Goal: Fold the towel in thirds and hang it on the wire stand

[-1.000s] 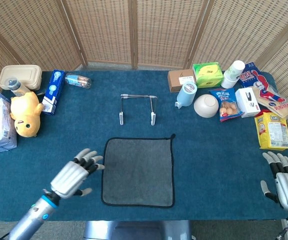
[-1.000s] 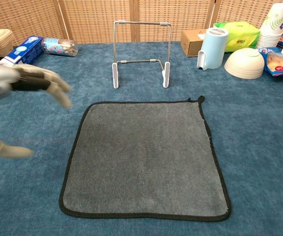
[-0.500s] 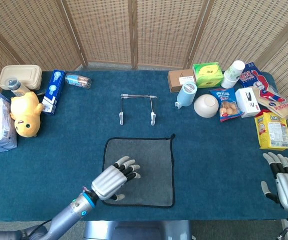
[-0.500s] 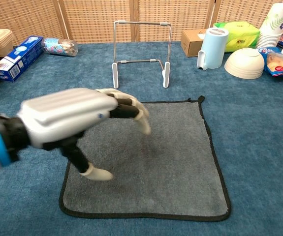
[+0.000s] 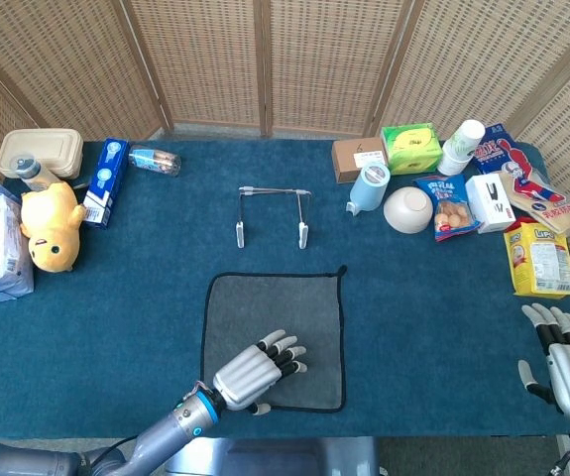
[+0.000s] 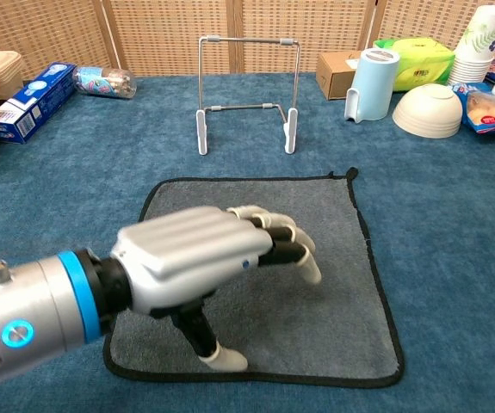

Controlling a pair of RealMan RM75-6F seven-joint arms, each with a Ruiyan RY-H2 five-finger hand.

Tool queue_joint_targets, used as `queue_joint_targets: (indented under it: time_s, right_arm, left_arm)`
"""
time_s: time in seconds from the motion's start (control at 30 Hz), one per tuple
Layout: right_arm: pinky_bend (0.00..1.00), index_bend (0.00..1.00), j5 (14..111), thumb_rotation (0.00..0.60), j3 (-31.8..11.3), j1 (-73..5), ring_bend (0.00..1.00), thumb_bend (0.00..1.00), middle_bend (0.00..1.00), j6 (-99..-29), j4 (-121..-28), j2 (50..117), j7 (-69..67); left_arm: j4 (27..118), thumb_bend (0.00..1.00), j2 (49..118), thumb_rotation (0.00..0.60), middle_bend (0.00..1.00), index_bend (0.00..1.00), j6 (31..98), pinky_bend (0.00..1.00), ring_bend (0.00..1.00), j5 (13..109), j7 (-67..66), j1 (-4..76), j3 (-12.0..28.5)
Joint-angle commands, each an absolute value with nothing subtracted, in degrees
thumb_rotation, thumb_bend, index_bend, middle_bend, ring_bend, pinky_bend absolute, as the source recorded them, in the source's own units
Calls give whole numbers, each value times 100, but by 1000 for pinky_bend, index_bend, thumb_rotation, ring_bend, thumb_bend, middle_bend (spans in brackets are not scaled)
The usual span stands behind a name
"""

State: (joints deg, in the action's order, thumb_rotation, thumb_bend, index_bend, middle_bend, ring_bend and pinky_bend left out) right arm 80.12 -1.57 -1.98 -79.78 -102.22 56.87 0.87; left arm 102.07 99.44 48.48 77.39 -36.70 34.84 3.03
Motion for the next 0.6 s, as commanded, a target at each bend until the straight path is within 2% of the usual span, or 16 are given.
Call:
queue_joint_targets:
  time_s: [0.03,0.6]
  right_arm:
    - [42,90,8012,600,-149,-186,0,418,89,-7982,-10206,5679,53]
    - [45,90,8034,600,-135,-166,0,415,89,-7973,-10170,5647,-60]
  left_arm:
    - [10096,121,10068,600,134,214,4879,50,69,7678,-3719,3514,230]
    - [9548,121,10600,600,142,211,5260,48,69,7705,-3730,3525,15]
